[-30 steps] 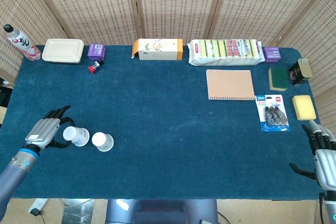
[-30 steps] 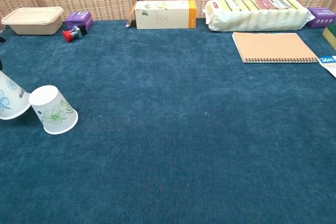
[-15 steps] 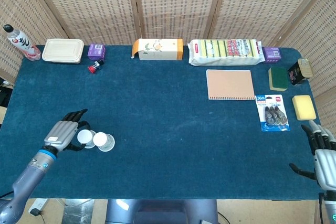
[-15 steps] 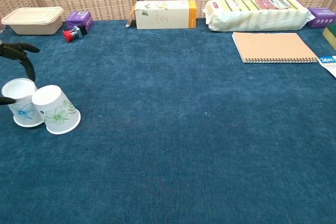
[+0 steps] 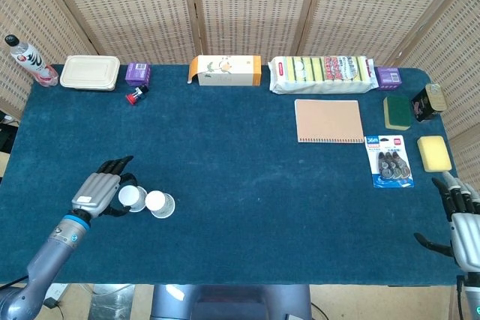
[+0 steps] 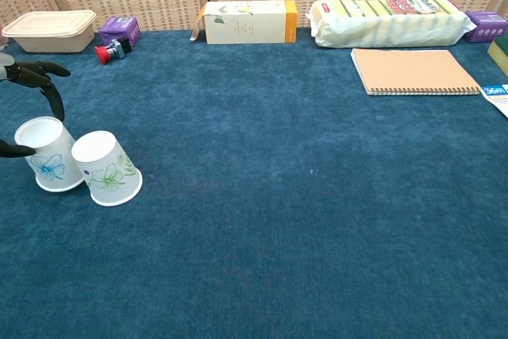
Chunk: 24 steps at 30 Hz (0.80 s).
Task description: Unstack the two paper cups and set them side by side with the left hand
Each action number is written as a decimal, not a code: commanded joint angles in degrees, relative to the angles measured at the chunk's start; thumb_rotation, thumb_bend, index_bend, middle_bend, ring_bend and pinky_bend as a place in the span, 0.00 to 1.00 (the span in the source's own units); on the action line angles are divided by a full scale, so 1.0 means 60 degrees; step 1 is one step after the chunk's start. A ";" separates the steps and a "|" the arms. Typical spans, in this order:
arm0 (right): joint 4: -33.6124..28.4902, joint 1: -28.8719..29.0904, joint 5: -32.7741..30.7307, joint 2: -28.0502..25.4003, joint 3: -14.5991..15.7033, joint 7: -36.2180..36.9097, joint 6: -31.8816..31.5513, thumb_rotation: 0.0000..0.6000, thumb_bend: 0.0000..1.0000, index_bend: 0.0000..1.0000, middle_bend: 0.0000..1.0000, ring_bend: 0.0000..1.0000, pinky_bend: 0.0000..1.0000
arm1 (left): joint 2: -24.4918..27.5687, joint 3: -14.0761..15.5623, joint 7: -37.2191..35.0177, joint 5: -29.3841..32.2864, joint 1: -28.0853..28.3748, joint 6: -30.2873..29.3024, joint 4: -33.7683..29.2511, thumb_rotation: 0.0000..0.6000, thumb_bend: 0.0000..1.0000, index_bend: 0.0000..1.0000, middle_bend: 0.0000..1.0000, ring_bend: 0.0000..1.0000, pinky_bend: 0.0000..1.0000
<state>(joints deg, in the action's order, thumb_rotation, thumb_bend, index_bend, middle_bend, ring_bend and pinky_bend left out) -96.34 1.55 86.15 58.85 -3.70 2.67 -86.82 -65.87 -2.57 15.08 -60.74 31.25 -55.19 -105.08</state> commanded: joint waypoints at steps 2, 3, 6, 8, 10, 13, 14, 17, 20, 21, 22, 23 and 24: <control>-0.0027 -0.0007 0.0024 0.0004 0.0019 -0.0041 -0.0009 1.00 0.02 0.00 0.00 0.00 0.00 | -0.0153 0.0005 -0.0377 -0.0098 0.0050 0.0290 0.0343 1.00 0.25 0.40 0.00 0.00 0.03; -0.0035 -0.0010 0.0031 0.0001 0.0025 -0.0045 -0.0010 1.00 0.02 0.00 0.00 0.00 0.00 | -0.0195 0.0001 -0.0464 -0.0183 0.0050 0.0306 0.0408 1.00 0.25 0.40 0.00 0.00 0.03; -0.0041 -0.0012 0.0042 0.0000 0.0027 -0.0062 -0.0021 1.00 0.02 0.00 0.00 0.00 0.00 | -0.0315 0.0024 -0.0562 -0.0361 0.0042 0.0297 0.0577 1.00 0.25 0.40 0.00 0.00 0.03; -0.0035 -0.0008 0.0035 -0.0004 0.0025 -0.0049 -0.0011 1.00 0.02 0.00 0.00 0.00 0.00 | -0.0367 0.0026 -0.0633 -0.0414 0.0038 0.0301 0.0619 1.00 0.25 0.40 0.00 0.00 0.03; -0.0028 -0.0002 0.0014 -0.0013 0.0022 -0.0028 0.0010 1.00 0.02 0.00 0.00 0.00 0.00 | -0.0395 0.0033 -0.0690 -0.0475 0.0018 0.0273 0.0662 1.00 0.25 0.39 0.00 0.00 0.03; -0.0026 -0.0006 0.0012 -0.0029 0.0017 0.0011 0.0001 1.00 0.02 0.00 0.00 0.00 0.00 | -0.0378 0.0052 -0.0735 -0.0506 -0.0009 0.0252 0.0658 1.00 0.24 0.27 0.00 0.00 0.03; -0.0025 -0.0009 0.0014 -0.0034 0.0014 0.0023 -0.0009 1.00 0.02 0.00 0.00 0.00 0.00 | -0.0357 0.0059 -0.0745 -0.0510 -0.0022 0.0240 0.0644 1.00 0.23 0.24 0.00 0.00 0.03; -0.0037 -0.0008 0.0008 -0.0050 0.0006 0.0037 -0.0012 1.00 0.02 0.00 0.00 0.00 0.00 | -0.0306 0.0080 -0.0743 -0.0511 -0.0047 0.0216 0.0607 1.00 0.21 0.11 0.00 0.00 0.03; -0.0047 -0.0013 0.0011 -0.0055 0.0019 0.0040 -0.0005 1.00 0.02 0.00 0.00 0.00 0.00 | -0.0283 0.0083 -0.0766 -0.0512 -0.0060 0.0209 0.0588 1.00 0.19 0.02 0.00 0.00 0.03; -0.0046 -0.0014 0.0015 -0.0055 0.0021 0.0041 -0.0007 1.00 0.02 0.00 0.00 0.00 0.00 | -0.0276 0.0083 -0.0777 -0.0521 -0.0063 0.0208 0.0582 1.00 0.19 0.01 0.00 0.00 0.03; -0.0045 -0.0015 0.0016 -0.0054 0.0022 0.0041 -0.0009 1.00 0.02 0.00 0.00 0.00 0.00 | -0.0258 0.0084 -0.0811 -0.0536 -0.0070 0.0211 0.0567 1.00 0.18 0.00 0.00 0.00 0.03; -0.0044 -0.0015 0.0016 -0.0054 0.0023 0.0038 -0.0008 1.00 0.02 0.00 0.00 0.00 0.00 | -0.0234 0.0084 -0.0862 -0.0559 -0.0081 0.0211 0.0545 1.00 0.18 0.00 0.00 0.00 0.03; -0.0044 -0.0015 0.0015 -0.0054 0.0023 0.0037 -0.0007 1.00 0.02 0.00 0.00 0.00 0.00 | -0.0195 0.0078 -0.0934 -0.0606 -0.0101 0.0196 0.0509 1.00 0.18 0.00 0.00 0.00 0.03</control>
<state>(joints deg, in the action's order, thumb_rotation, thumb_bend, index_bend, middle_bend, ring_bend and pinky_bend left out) -96.60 1.46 86.23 58.53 -3.57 2.89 -86.87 -67.21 -2.09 9.75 -64.18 30.74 -53.97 -101.87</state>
